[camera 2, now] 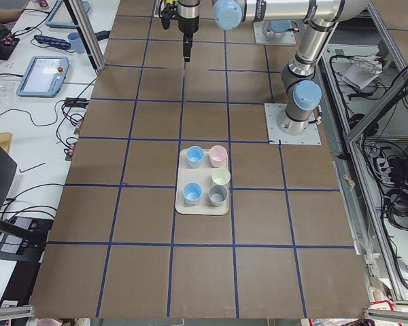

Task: Transfer IKEA cup to right arm and place on rack

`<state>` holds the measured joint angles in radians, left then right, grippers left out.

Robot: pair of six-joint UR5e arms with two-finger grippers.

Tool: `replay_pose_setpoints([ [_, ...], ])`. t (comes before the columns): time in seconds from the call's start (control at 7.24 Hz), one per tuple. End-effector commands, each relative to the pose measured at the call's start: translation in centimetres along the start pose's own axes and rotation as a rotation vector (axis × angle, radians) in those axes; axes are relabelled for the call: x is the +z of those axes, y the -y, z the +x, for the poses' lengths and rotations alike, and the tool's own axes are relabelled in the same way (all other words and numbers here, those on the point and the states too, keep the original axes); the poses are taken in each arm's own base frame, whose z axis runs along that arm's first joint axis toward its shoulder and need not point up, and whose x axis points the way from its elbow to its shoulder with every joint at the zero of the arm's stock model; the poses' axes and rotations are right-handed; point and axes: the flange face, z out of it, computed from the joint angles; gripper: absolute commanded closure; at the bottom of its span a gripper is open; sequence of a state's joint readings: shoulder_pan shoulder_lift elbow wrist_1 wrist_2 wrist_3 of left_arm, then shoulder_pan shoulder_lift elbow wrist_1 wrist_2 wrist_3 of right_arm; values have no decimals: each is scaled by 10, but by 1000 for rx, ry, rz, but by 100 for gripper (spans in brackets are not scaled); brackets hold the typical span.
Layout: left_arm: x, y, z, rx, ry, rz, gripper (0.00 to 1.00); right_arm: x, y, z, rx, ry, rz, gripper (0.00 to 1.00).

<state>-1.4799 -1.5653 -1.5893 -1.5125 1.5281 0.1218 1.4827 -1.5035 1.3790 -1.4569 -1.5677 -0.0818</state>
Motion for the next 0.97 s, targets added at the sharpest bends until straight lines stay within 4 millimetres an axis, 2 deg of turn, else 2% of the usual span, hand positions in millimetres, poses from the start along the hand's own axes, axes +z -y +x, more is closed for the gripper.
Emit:
replay_pose_setpoints([
  [0.0, -6, 6, -2, -8, 6, -3, 0, 15, -7, -73, -66, 1, -37, 0],
  [0.14, -10, 9, -1, -8, 5, -6, 0, 22, -13, -72, -68, 0, -52, 0],
  [0.41, -9, 10, -1, -10, 3, -9, 0, 31, -42, -67, -66, 0, -59, 0],
  [0.83, -8, 9, -1, -10, 2, -10, 0, 20, -42, -67, -58, 1, -23, 0],
])
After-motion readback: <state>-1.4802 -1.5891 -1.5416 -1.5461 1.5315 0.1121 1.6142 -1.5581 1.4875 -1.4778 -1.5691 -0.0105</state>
